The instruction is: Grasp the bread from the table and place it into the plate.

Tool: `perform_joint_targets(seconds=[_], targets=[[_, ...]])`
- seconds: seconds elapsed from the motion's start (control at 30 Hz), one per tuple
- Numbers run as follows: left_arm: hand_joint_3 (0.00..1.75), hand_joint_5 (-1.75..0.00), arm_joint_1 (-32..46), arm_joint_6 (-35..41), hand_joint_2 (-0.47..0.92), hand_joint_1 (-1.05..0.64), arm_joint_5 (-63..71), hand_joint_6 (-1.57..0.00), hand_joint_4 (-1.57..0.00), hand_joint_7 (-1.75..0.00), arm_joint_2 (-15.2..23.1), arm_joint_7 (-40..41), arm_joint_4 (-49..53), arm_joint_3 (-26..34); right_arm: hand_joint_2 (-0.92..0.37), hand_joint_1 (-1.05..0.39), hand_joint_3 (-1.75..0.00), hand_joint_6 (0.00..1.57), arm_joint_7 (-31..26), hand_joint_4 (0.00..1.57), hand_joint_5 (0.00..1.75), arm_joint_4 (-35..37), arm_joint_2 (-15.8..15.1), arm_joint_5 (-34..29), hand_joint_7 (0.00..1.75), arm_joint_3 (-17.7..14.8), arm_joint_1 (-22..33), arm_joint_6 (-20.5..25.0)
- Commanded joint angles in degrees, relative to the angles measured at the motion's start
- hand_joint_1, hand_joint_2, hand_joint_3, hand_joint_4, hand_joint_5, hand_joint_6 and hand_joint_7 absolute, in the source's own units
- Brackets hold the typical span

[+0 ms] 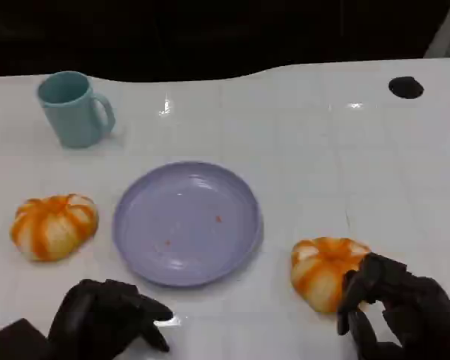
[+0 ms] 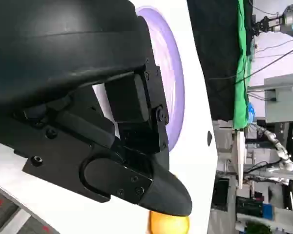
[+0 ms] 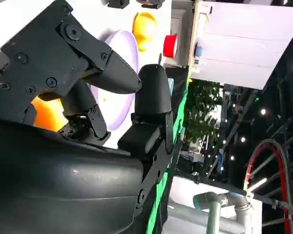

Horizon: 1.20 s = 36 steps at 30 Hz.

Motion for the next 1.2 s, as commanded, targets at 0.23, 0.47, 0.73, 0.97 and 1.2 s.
perform_joint_targets(seconds=[0.23,0.47,0.73,0.97,1.2], targets=[[0.01,-0.84,-0.2,-0.2,0.92,-1.05,-0.3,-1.57,-1.40,-0.22,0.8,0.2,0.0,0.3,-0.32,-0.15,-1.47,0.79,0.3,0.84,1.75,0.1,-0.5,0.6,1.42,-0.4,-0.1,0.1],[0.00,-0.84,-0.2,0.6,0.92,-1.05,-1.0,-1.57,-1.39,-0.22,0.7,-0.4,-0.2,0.4,-0.33,-0.15,-1.44,0.78,1.0,0.83,1.75,0.1,-0.6,1.0,1.40,-0.3,-0.1,0.4],[0.01,-0.84,-0.2,0.2,0.92,-1.05,-0.5,-1.57,-1.40,-0.22,0.8,0.1,-0.1,0.3,-0.33,-0.15,-1.45,0.79,0.7,0.84,1.75,-0.2,-0.6,0.3,1.40,-0.5,-0.1,0.1],[0.01,-0.84,0.0,0.2,0.92,-1.05,-0.4,-1.57,-1.39,-0.22,0.7,0.3,-0.6,0.3,-0.32,-0.14,-1.46,0.80,-1.9,0.82,1.70,-0.5,-0.8,-2.4,1.27,-1.4,-0.8,-2.4],[0.01,-0.84,-0.1,-0.3,0.92,-1.05,-0.8,-1.57,-1.39,-0.21,0.6,-0.3,-0.1,0.4,-0.68,-0.31,-0.65,0.78,-6.9,0.68,1.38,-7.9,-5.5,-12.9,0.80,-2.4,-0.6,2.9]])
